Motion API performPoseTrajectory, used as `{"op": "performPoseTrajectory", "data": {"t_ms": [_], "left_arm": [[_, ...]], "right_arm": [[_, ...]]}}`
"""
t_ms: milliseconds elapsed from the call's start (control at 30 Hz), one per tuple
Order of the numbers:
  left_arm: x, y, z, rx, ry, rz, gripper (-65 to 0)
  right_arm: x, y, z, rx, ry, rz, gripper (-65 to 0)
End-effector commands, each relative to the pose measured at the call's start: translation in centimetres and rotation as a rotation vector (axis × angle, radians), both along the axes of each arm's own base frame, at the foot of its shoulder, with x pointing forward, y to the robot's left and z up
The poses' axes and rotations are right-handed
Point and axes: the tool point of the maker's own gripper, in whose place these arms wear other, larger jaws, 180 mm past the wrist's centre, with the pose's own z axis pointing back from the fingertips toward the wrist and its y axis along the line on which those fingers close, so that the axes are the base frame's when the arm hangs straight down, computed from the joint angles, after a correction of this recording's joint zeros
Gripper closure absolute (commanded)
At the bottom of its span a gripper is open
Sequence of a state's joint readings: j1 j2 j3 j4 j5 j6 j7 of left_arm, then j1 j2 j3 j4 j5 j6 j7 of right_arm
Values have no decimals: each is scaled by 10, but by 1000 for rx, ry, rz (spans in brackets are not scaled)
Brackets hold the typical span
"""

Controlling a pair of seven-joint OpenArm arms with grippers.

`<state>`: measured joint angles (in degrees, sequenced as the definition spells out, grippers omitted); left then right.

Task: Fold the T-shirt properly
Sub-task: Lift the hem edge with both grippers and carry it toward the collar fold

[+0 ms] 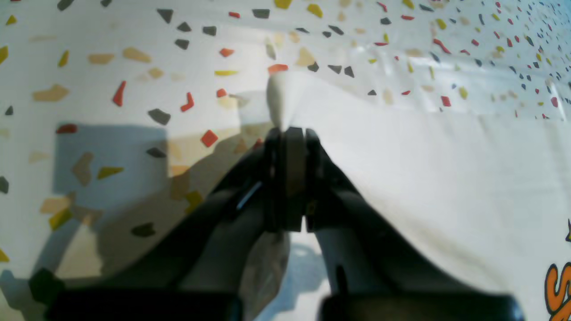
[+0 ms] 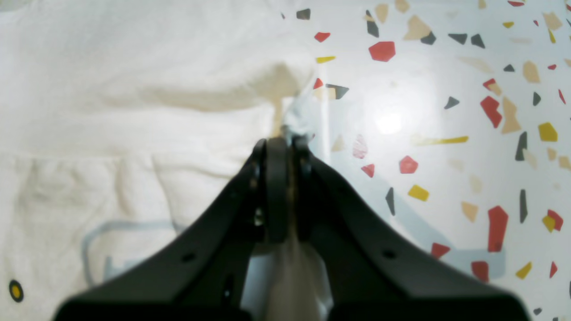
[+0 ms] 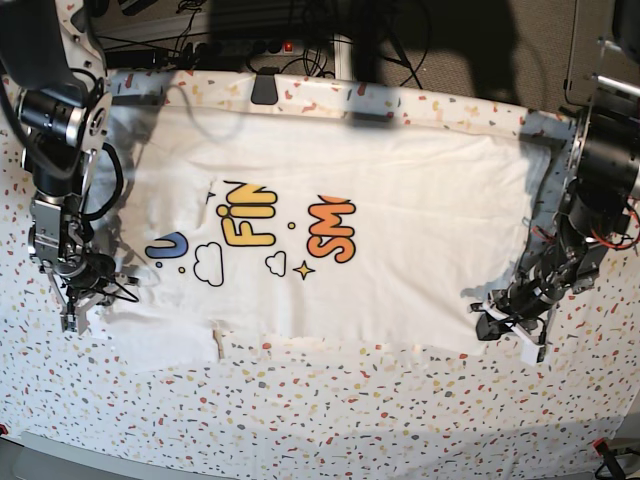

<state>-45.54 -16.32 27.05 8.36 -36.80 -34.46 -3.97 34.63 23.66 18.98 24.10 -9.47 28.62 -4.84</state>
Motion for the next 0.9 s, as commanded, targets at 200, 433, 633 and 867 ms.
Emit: {"op": "performPoseTrajectory", "data": {"t_ms": [200,433,633,867], "left_arm": [[23,6,36,-25,-118,28,0],[19,4,29,-13,-74,12,0],[17,3,25,-8,-54,5,0],[15,2,21,-3,-31,-4,0]], "right_arm": [[5,-8,15,44,27,-37,0],[12,-9,31,36,17,-37,0],[20,-1,48,36,-20,21,0],[13,15,62,28,-75,116,0]]}}
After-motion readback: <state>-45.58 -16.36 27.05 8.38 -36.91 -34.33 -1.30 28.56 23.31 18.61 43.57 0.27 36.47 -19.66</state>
